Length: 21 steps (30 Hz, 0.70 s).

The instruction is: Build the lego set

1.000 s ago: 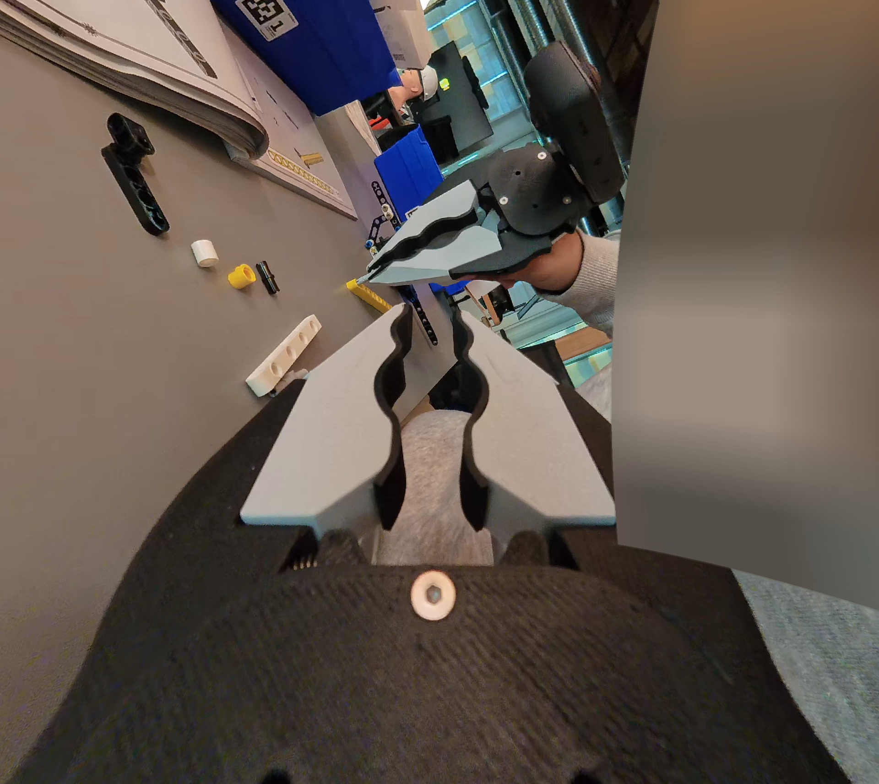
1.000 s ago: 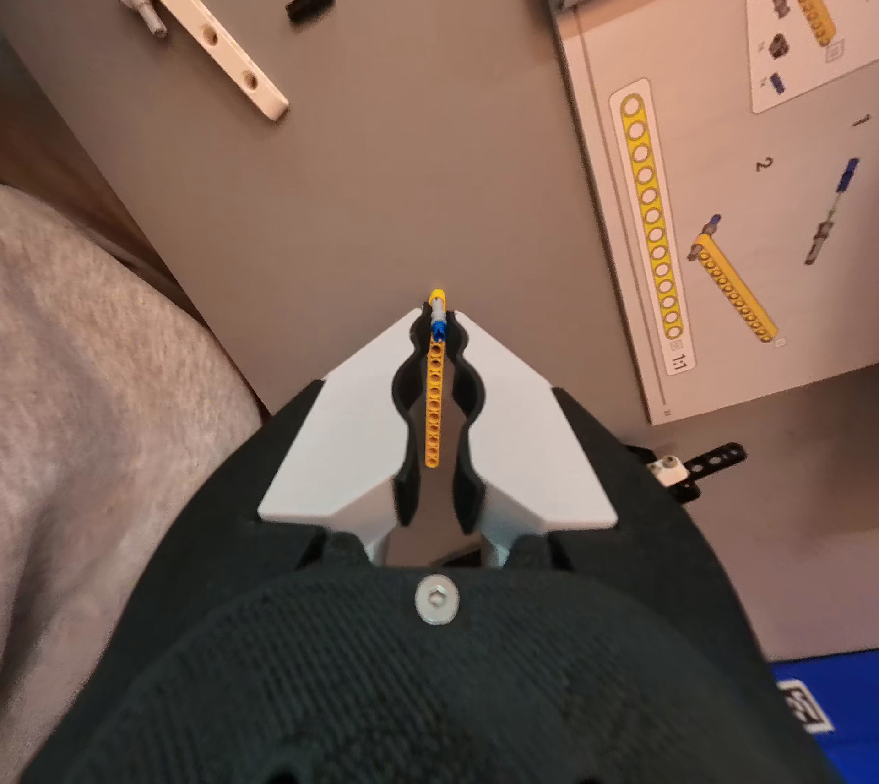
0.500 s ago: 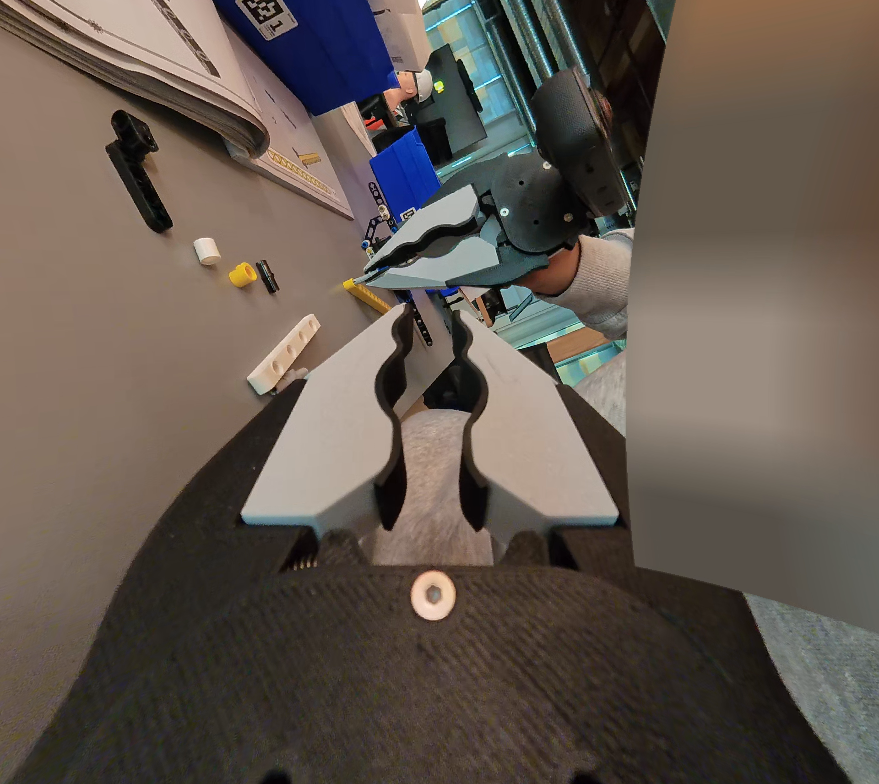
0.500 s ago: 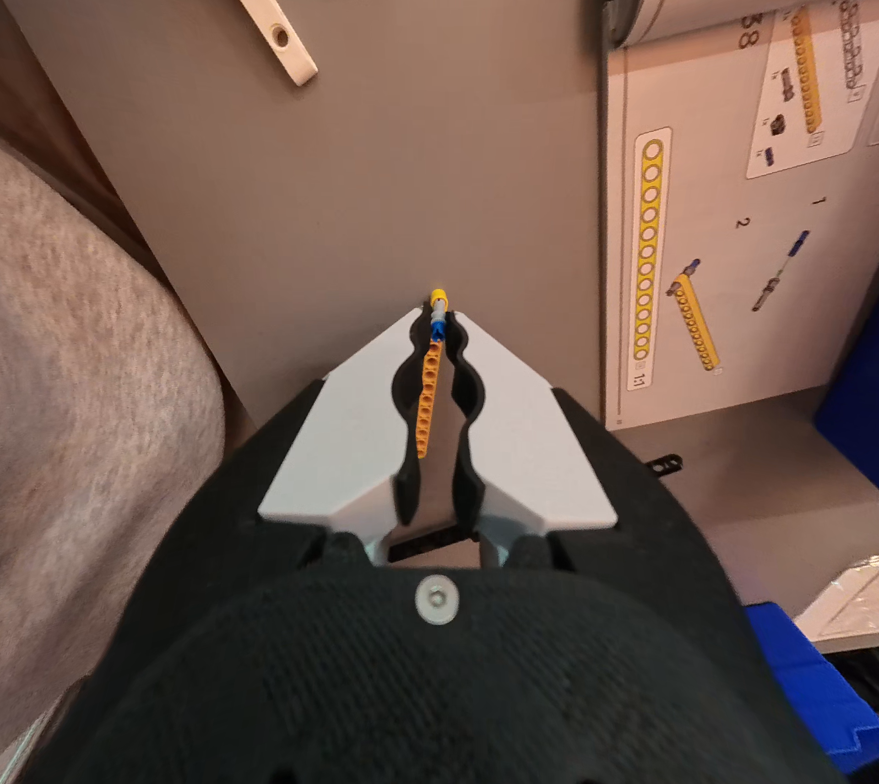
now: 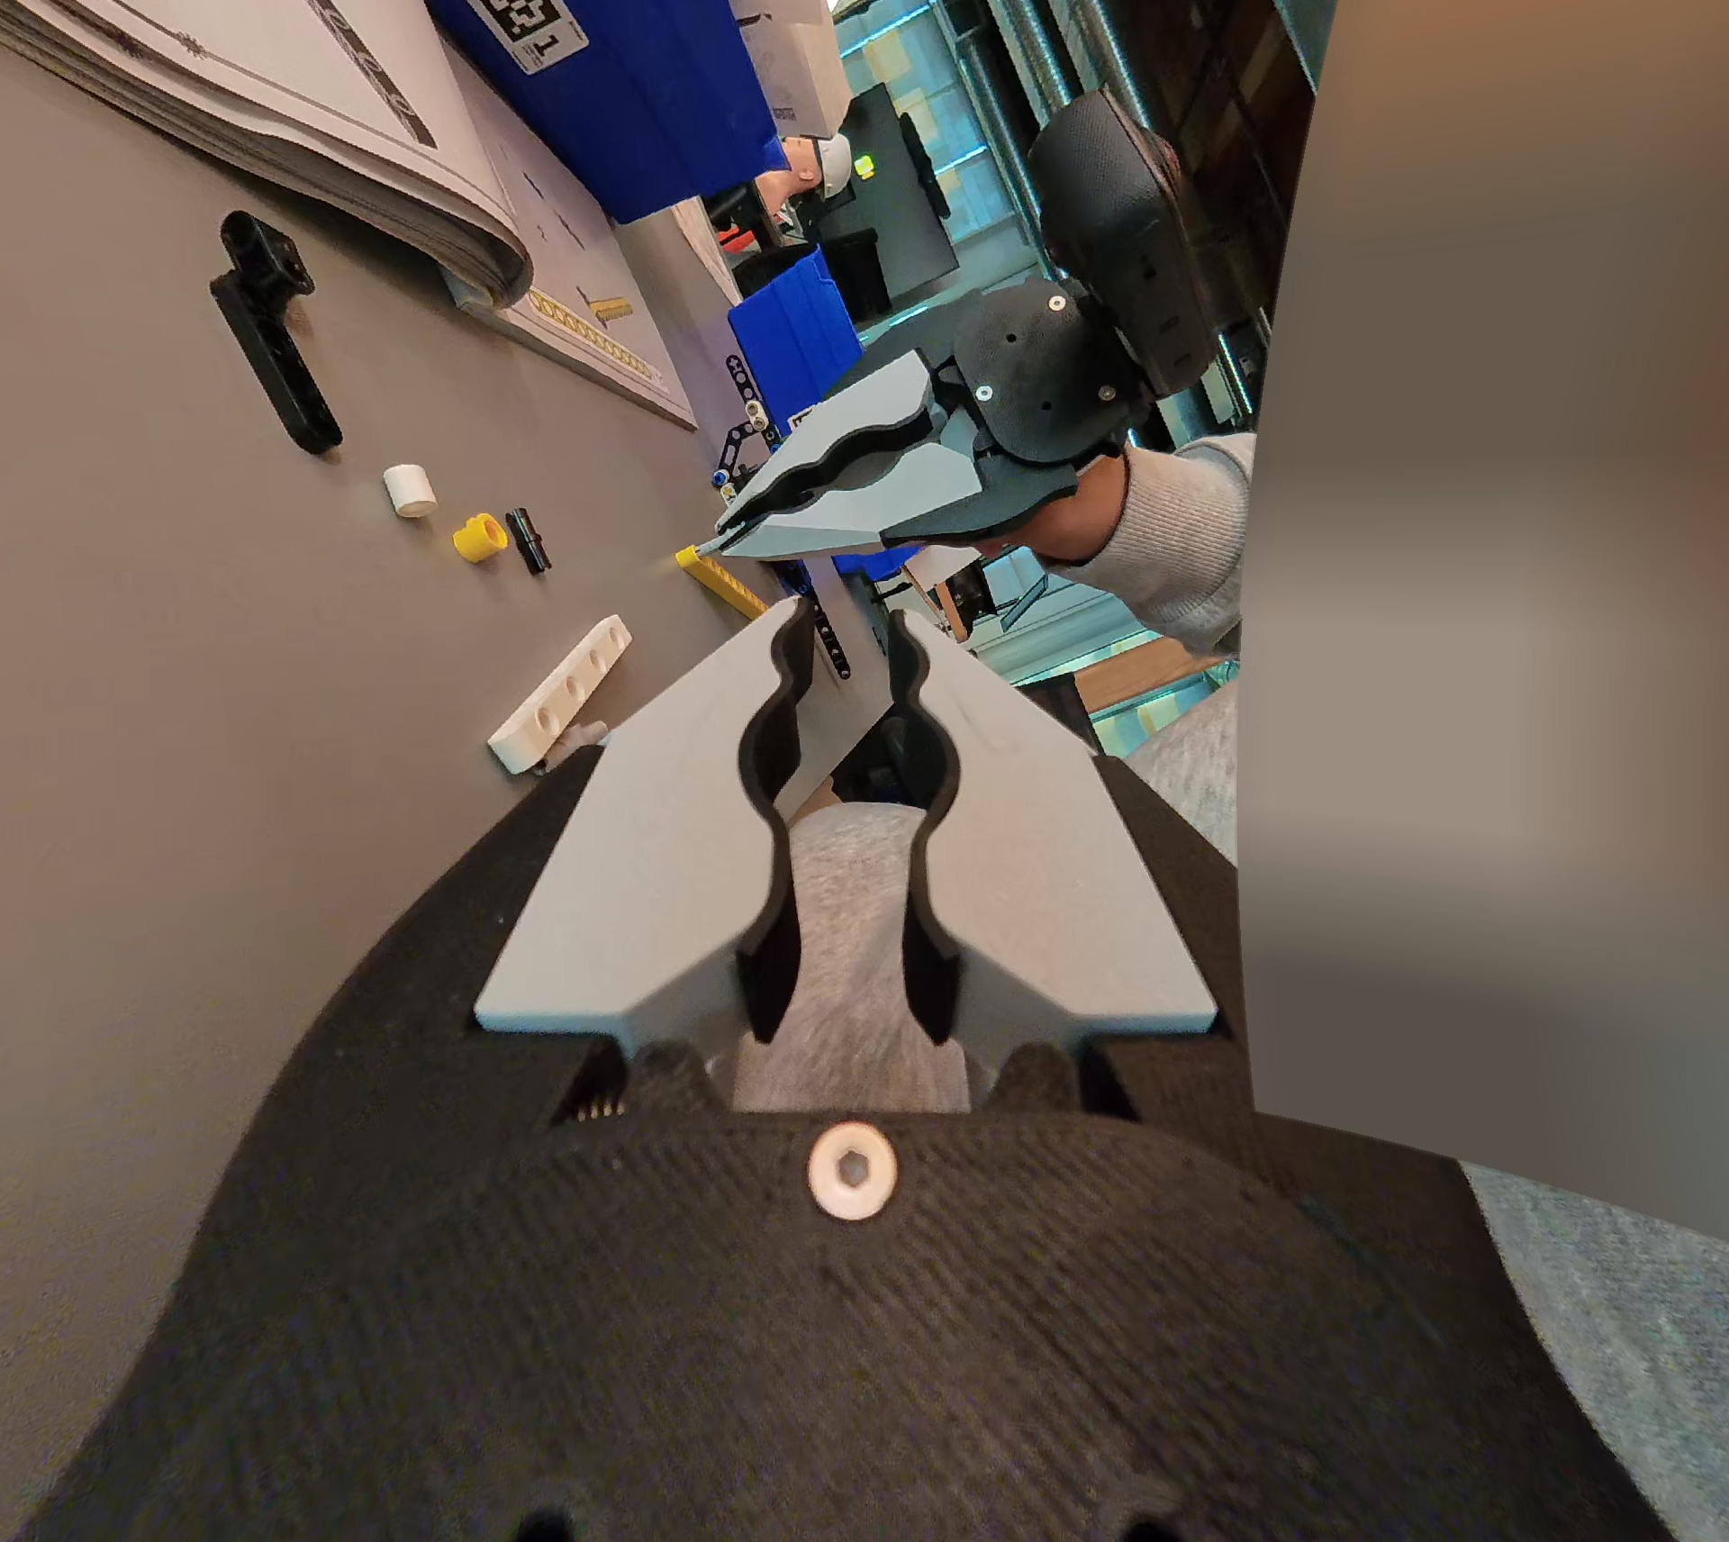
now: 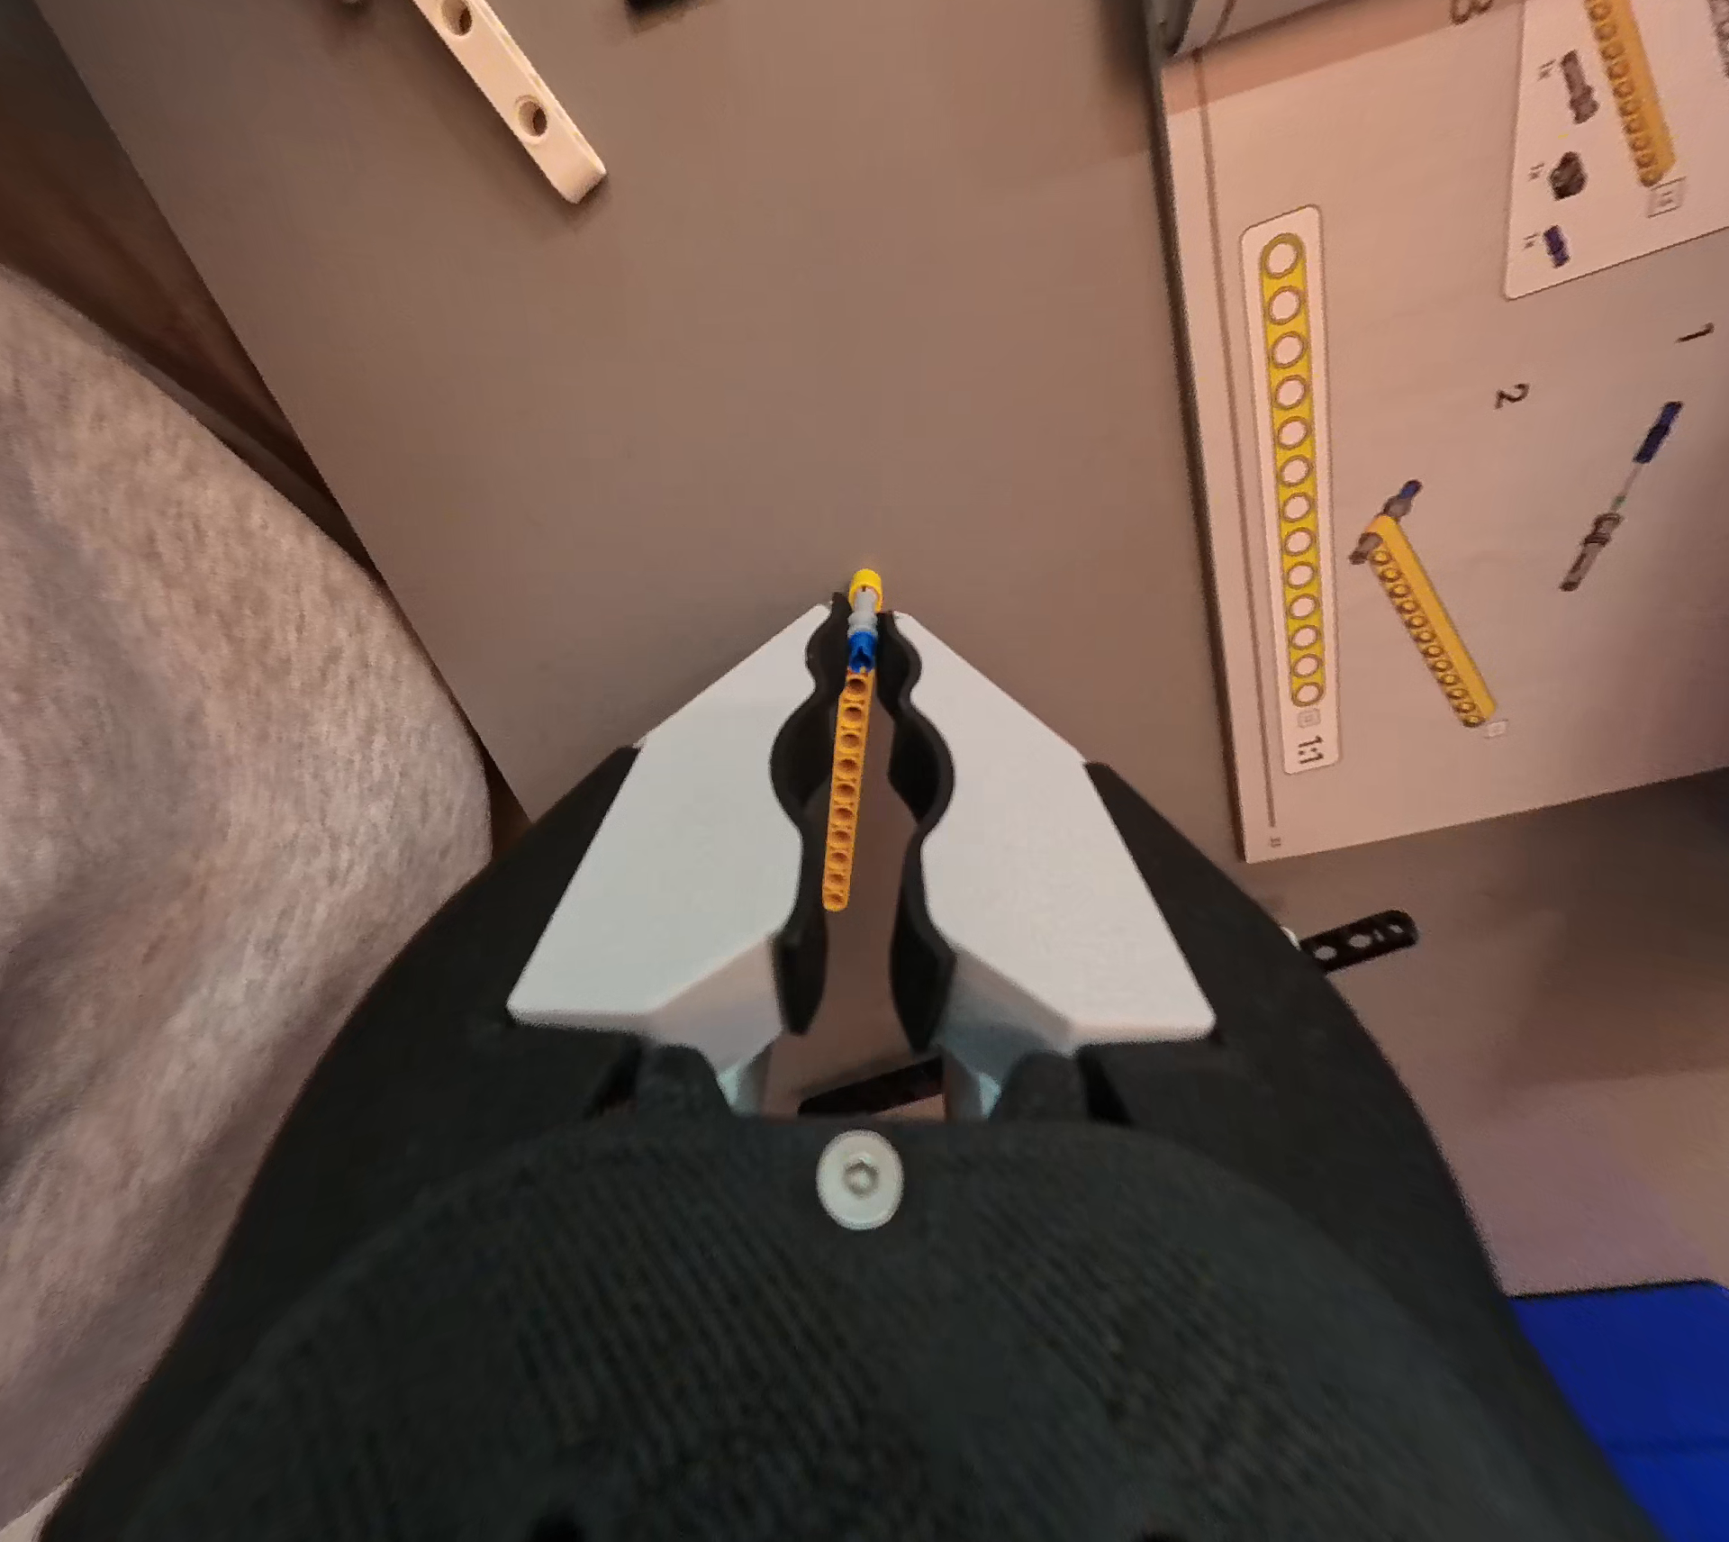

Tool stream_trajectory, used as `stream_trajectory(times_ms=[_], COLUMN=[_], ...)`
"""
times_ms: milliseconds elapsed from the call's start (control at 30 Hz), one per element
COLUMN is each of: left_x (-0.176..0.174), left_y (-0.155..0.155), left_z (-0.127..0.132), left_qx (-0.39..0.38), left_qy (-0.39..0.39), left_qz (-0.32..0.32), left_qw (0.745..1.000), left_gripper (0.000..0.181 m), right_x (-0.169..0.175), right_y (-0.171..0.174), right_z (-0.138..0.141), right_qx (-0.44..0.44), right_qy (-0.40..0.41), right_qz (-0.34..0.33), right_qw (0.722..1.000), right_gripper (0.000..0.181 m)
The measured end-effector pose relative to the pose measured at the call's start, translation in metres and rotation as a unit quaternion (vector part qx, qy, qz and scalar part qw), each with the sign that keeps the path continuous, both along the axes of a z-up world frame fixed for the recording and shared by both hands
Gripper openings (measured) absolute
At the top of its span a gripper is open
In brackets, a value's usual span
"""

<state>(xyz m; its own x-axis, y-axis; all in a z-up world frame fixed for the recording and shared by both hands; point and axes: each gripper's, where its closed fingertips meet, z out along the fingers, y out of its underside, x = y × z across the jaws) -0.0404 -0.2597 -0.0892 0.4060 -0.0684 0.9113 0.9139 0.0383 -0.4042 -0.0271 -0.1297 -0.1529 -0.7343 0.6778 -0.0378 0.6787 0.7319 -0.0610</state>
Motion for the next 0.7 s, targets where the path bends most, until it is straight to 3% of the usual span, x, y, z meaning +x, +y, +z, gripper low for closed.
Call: stream_trajectory(times_ms=[33, 700], left_x=[0.0001, -0.0003], left_y=[0.0001, -0.0004], left_z=[-0.0001, -0.0010], left_qx=[0.000, -0.001], left_qy=[0.000, -0.003], left_qz=[0.000, -0.001], left_qw=[1.000, 1.000], left_gripper=[0.012, 0.012], right_x=[-0.0001, 0.0001], right_y=[-0.0001, -0.0007], right_z=[0.0000, -0.0005], right_qx=[-0.002, -0.001], right_qy=[0.000, -0.003], right_qz=[0.000, 0.023], right_qw=[1.000, 1.000], right_gripper=[0.004, 0.004])
